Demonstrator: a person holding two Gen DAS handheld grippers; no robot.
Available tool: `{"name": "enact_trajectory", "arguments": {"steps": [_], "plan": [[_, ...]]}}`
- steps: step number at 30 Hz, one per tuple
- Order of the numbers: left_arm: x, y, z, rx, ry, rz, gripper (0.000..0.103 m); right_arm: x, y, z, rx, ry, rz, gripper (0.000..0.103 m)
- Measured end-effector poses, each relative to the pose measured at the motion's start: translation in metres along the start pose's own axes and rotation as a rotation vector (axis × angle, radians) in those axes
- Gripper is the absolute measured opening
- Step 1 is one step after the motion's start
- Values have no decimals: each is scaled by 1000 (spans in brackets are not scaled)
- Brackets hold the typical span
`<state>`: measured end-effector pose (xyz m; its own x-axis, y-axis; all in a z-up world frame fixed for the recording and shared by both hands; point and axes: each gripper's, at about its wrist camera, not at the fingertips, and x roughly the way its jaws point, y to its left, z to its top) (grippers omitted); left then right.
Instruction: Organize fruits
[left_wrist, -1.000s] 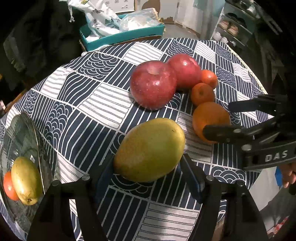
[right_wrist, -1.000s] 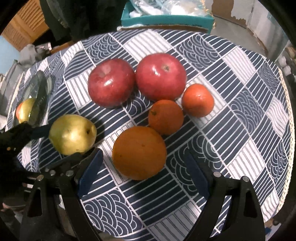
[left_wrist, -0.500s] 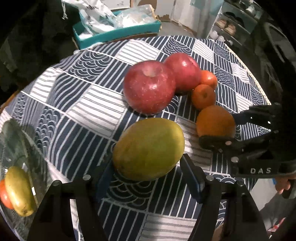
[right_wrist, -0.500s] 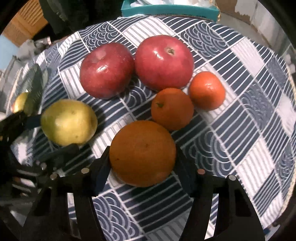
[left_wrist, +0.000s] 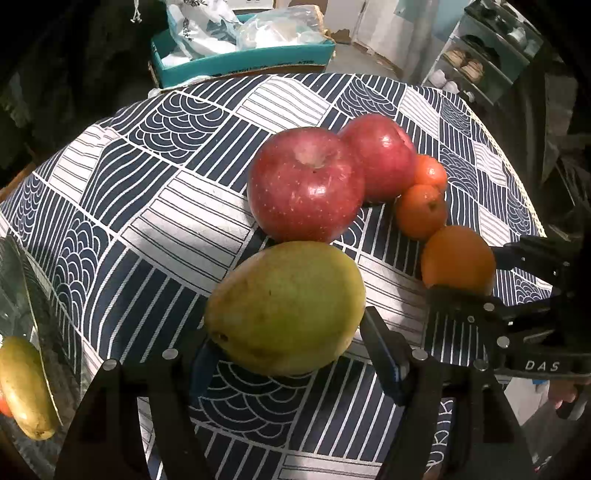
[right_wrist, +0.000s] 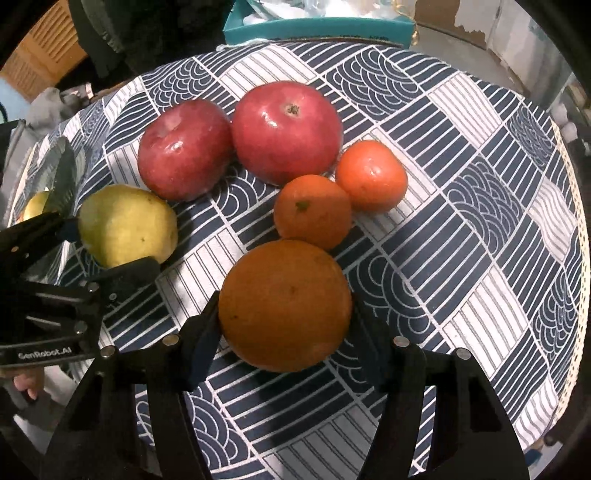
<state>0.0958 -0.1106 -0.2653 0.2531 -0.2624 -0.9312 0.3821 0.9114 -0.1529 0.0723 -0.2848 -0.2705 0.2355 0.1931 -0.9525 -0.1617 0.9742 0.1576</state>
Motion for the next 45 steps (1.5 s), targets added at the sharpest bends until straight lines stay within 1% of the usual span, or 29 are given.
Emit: {"name": "enact_trajectory", "arguments": {"steps": [10,17,20,28,34,35,37,38,40,41,42,45], "plan": [[4,-3,1,-8,-4,15,75,-4,2,2,-5,-18,-12,64],[2,-5,-2,-22,-24,37,74,-11,3,0,-22,-34,-32,64],[-3,-5,-6,-19,-37,56,73,-15,6,3,-27,-54,-43,64],[-17,2,-14,-41,-64,72,71,-26,16,12,-45,-111,-63,64],[-38,7,-15,-59,-119,78,69,-35,25,15,-60,-143,-63,64],[-44,7,-15,-59,-136,83,68,-37,27,16,-62,-151,-64,64],[-53,7,-14,-57,-164,90,62,-41,29,17,-65,-161,-64,64],[-58,6,-12,-52,-176,86,55,-43,30,18,-63,-167,-65,64],[-69,4,-9,-52,-200,85,28,-50,32,19,-64,-183,-64,64],[-73,4,-7,-57,-203,65,26,-53,34,19,-66,-189,-65,64],[-74,4,-6,-61,-201,61,26,-55,35,19,-66,-192,-65,64],[-66,6,-3,-49,-173,70,27,-57,36,20,-61,-191,-62,64]]}}
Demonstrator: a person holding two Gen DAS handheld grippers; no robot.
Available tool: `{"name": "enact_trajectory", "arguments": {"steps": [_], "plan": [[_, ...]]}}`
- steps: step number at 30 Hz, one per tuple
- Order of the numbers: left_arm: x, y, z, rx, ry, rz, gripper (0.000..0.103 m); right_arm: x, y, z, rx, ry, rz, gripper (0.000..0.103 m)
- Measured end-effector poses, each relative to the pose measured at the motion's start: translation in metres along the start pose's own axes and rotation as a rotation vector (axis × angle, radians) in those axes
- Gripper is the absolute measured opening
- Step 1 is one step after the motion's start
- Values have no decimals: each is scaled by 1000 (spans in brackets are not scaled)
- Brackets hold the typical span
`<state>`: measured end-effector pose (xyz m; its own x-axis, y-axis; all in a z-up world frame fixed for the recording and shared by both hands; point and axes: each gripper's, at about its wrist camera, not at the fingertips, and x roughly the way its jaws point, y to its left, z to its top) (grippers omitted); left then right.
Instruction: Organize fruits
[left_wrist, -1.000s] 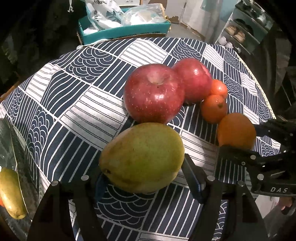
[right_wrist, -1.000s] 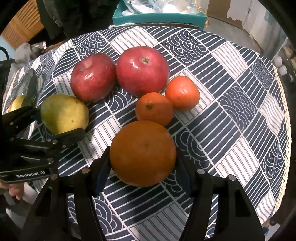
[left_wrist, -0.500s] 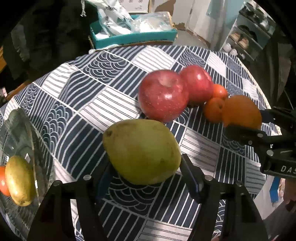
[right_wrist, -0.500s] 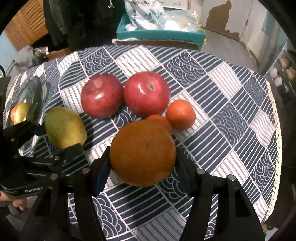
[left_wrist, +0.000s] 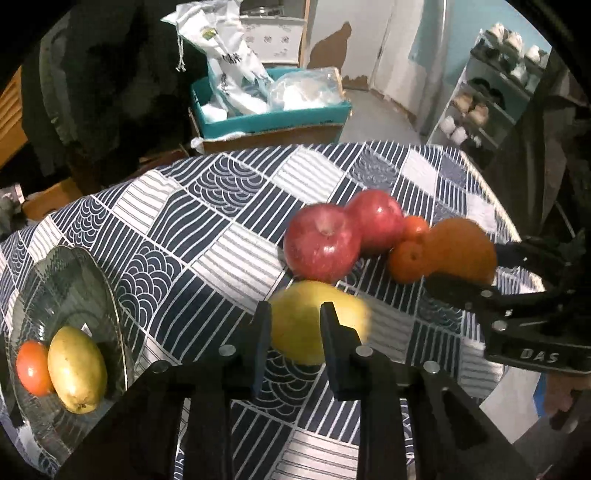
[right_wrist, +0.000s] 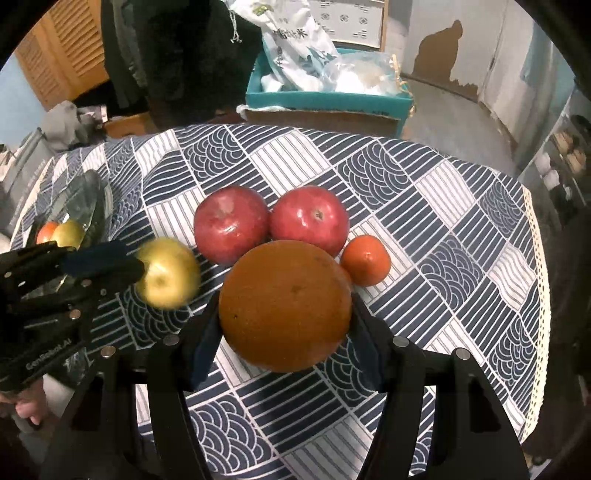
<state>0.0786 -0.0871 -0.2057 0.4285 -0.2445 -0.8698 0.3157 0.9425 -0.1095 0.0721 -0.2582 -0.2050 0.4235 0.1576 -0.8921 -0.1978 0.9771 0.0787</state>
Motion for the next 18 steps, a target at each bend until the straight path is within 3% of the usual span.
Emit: {"name": "enact_trajectory", "arguments": {"steps": [4,8,18], "plan": [[12,5,-3,-27,38,-23,28,4,0,-3,7,20,11,64],[15,7,-8,-68,53,-58,44,7,-1,-5,9,32,22,64],[21,-4,-7,-35,64,-58,44,14,-17,-9,61,51,49,64]]}}
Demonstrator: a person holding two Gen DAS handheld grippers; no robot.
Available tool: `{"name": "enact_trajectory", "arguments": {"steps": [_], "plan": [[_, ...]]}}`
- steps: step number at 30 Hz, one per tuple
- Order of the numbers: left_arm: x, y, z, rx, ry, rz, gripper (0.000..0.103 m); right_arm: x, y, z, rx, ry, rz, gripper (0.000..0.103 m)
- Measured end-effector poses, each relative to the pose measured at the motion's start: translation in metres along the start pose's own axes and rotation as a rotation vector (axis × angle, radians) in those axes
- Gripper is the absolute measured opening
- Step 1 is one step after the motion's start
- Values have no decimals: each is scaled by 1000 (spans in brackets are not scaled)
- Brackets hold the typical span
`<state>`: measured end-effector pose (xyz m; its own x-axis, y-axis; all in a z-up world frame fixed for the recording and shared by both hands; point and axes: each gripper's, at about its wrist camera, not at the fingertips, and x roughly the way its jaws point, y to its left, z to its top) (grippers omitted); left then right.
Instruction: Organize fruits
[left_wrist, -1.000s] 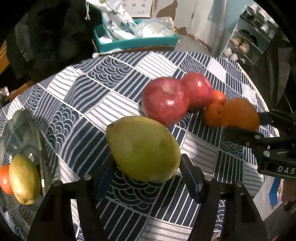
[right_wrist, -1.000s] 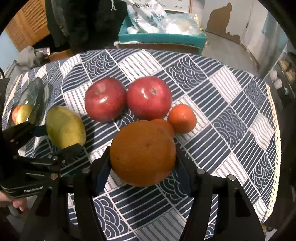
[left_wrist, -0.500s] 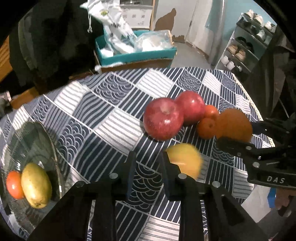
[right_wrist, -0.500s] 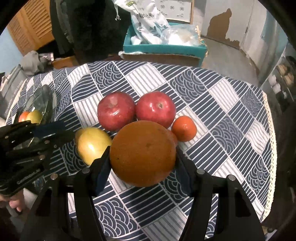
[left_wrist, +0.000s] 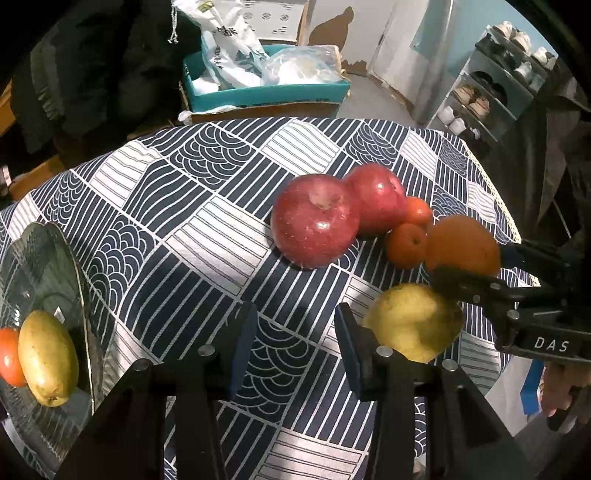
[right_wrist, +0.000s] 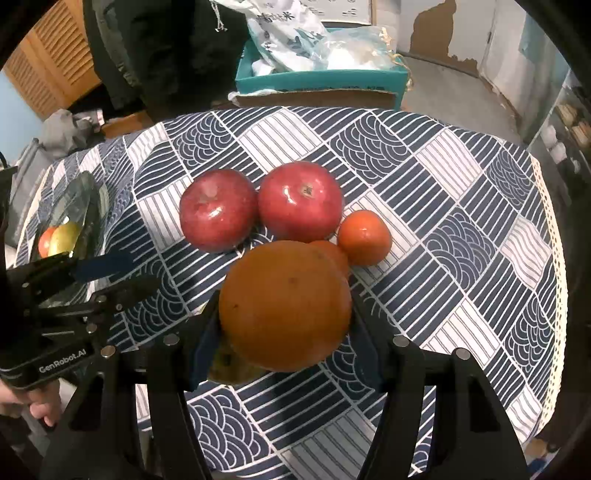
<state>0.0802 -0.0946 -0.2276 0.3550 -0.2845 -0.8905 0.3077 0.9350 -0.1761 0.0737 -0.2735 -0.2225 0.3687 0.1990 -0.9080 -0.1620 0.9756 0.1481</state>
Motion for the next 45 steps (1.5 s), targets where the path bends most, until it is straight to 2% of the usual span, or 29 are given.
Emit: {"name": "enact_trajectory", "arguments": {"steps": [2,5,6,9,18,20,25,28,33,38,45], "plan": [[0,-1,0,1,4,-6,47,1,-1,-1,2,1,5,64],[0,-2,0,-12,7,-16,69,1,-3,0,13,0,8,64],[-1,-2,0,-18,3,-25,73,1,-4,-1,17,0,8,64],[-3,-8,0,-14,-1,-39,76,0,-11,-2,37,-1,1,64],[1,-28,1,28,17,-36,77,-10,-38,-3,103,-28,-19,64],[3,-34,1,44,23,-34,77,-12,-45,-4,128,-29,7,64],[5,-45,2,67,28,-35,78,-11,-56,-8,150,-14,1,64],[5,-52,3,66,27,-44,83,-12,-61,-10,155,-23,1,64],[9,-67,3,84,35,-72,83,-27,-76,-11,180,-57,-24,64],[14,-87,3,134,39,-79,88,-41,-90,-12,199,-79,-56,64],[28,-113,5,201,70,-95,88,-52,-103,-22,202,-90,-79,64]]}}
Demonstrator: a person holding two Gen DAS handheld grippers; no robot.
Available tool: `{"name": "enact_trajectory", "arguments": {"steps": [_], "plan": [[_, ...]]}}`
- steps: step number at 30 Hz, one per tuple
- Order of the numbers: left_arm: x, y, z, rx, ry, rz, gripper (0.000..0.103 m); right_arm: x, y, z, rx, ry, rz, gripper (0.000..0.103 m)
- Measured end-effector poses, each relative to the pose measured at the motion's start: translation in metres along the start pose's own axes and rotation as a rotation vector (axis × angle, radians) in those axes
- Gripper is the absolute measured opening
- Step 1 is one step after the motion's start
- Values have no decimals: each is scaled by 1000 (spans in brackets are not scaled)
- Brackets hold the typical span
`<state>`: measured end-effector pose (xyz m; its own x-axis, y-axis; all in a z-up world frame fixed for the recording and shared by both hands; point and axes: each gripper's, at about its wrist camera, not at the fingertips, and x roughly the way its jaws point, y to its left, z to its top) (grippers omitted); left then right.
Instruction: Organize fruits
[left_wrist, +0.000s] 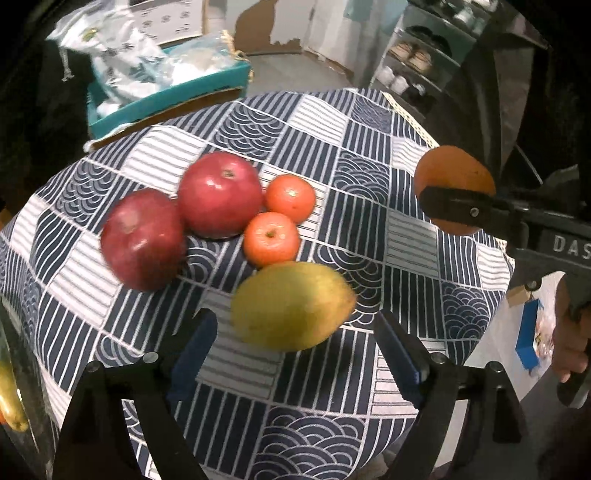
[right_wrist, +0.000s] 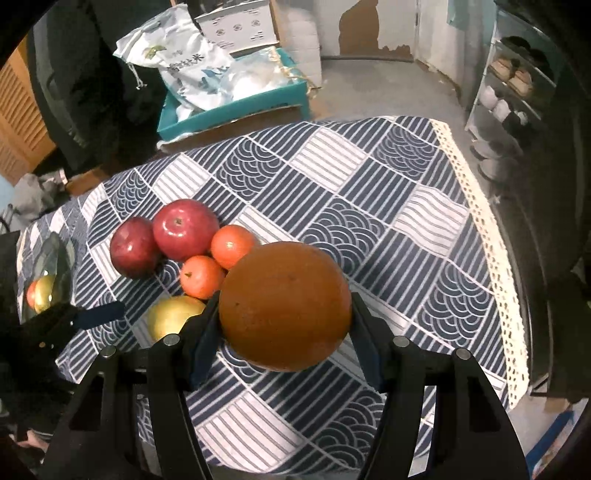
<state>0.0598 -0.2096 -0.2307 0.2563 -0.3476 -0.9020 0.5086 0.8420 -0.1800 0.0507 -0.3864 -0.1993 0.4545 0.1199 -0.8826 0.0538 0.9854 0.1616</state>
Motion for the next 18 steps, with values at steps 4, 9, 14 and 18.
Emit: {"name": "enact_trajectory", "arguments": {"steps": [4,9,14,18], "plan": [[11,-7,3,11,19,4,90,1,-8,-4,10,4,5,64],[21,-12,8,16,6,43,96,6,-17,-8,24,18,2,64],[37,-14,13,56,30,88,96,12,-24,-11,39,30,9,64],[50,-11,10,56,65,89,96,17,-26,-11,41,41,12,64]]}}
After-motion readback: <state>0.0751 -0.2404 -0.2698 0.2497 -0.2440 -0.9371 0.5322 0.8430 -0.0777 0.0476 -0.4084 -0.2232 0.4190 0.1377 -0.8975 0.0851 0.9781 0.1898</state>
